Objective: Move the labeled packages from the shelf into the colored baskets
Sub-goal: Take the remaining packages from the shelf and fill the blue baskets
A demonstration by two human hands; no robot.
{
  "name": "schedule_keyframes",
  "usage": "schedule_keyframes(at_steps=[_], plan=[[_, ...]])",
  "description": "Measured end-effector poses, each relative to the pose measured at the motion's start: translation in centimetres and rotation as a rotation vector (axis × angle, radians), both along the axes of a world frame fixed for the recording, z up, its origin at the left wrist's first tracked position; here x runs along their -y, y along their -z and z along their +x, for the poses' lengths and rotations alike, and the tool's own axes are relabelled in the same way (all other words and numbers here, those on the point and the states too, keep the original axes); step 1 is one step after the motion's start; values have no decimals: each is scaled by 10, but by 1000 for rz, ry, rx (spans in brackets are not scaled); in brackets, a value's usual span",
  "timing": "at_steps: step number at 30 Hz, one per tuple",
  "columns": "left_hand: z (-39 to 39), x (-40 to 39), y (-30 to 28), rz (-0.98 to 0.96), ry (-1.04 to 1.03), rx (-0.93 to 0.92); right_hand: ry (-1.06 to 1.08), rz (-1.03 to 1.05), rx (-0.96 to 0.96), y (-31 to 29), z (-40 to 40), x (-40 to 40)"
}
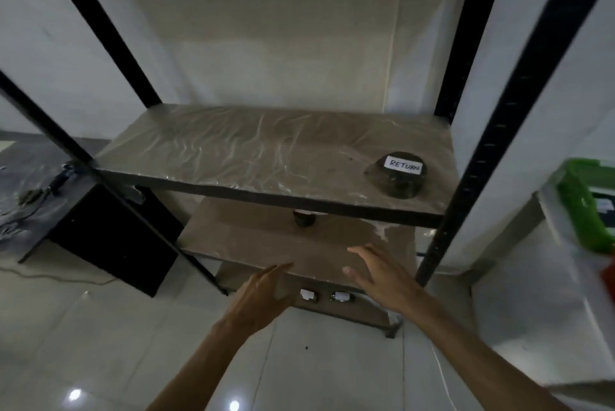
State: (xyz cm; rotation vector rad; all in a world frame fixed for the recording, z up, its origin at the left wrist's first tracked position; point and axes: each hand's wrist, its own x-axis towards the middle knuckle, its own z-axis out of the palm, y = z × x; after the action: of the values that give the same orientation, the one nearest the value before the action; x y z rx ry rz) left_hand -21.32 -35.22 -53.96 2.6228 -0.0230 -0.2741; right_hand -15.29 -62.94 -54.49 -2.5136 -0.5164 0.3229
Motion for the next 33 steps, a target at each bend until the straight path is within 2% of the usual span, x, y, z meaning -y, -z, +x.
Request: schedule_keyframes(at_steps=[6, 11, 16, 22, 23, 25, 29, 33], plan=[[31, -86, 64, 3, 174, -17, 178, 31, -126, 58, -13, -79], [38, -112, 166, 6, 236, -78, 259, 4, -195, 171, -24, -112], [65, -117, 314, 41, 301, -182, 383, 59, -395, 298, -22, -126], [147, -127, 562, 93, 302, -183, 483, 58, -405, 454, 16, -124], [159, -124, 587, 86, 289, -186, 491, 74, -392, 477, 28, -123], [171, -111, 603, 83, 266, -157, 520, 66, -347, 527, 55, -119], [199, -103, 655, 86, 274, -134, 537, -75, -328, 624, 105, -102], [214, -104, 687, 99, 309, -142, 566, -190, -304, 675, 138, -93]])
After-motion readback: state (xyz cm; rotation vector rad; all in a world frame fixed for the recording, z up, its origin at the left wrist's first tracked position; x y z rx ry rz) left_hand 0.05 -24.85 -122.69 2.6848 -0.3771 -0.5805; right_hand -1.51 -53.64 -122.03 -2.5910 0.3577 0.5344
